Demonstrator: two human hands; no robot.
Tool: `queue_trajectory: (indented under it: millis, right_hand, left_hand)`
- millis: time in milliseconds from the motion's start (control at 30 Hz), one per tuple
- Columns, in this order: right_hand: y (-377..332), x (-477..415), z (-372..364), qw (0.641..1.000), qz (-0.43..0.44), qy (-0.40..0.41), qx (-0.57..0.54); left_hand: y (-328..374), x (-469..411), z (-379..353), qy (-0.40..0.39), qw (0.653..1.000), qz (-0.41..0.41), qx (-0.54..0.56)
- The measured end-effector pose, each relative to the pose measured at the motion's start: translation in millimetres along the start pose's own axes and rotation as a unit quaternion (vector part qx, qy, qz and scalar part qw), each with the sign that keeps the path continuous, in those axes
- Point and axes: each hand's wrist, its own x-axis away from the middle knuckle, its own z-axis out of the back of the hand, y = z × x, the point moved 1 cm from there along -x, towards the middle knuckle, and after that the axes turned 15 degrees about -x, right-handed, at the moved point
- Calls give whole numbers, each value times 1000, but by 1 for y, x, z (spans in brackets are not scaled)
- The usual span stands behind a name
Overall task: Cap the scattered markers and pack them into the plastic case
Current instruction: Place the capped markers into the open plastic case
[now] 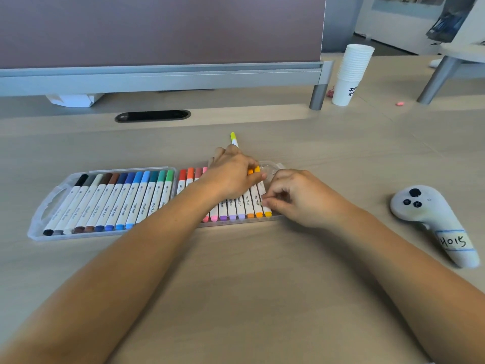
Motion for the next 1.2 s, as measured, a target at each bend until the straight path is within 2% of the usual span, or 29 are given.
queue_trajectory:
  millis: [100, 167, 233, 333, 433, 633, 800, 900, 1000, 1067, 1200]
  right_hand:
    - [0, 2, -1, 1000, -9, 15, -6]
    - [1, 3, 0, 1000, 2, 29, -4]
    - [1, 2, 2, 998, 17, 56, -8]
    - [3, 3, 11, 994, 16, 110, -19]
    - [4, 5, 16, 992, 12, 123, -19]
    - [7, 6, 13, 994, 2, 104, -23]
    - [9, 5, 15, 995, 2, 102, -18]
    - [9, 5, 16, 994, -5, 104, -23]
    - [10, 4, 15, 992, -18, 116, -51]
    - [9, 4, 14, 989, -28, 129, -72]
    - [4, 4, 6, 973, -37, 157, -164]
  left_hand:
    - [-6, -2, 2, 18, 997, 3, 73]
    - [-10, -6, 8, 49, 985, 32, 164]
    - [-14, -16, 13, 77, 977, 70, 184]
    - [-18, -40, 17, 79, 979, 135, 132]
    - [-18, -62, 19, 64, 976, 197, 64]
    - [-3, -85, 16, 24, 976, 211, -36]
    - [-12, -87, 16, 39, 971, 237, -19]
    - [-23, -78, 31, 88, 965, 242, 48]
    - [-23, -53, 46, 109, 934, 226, 254]
    - [-14, -32, 48, 64, 898, 197, 387]
    - [4, -8, 43, -48, 823, 147, 547]
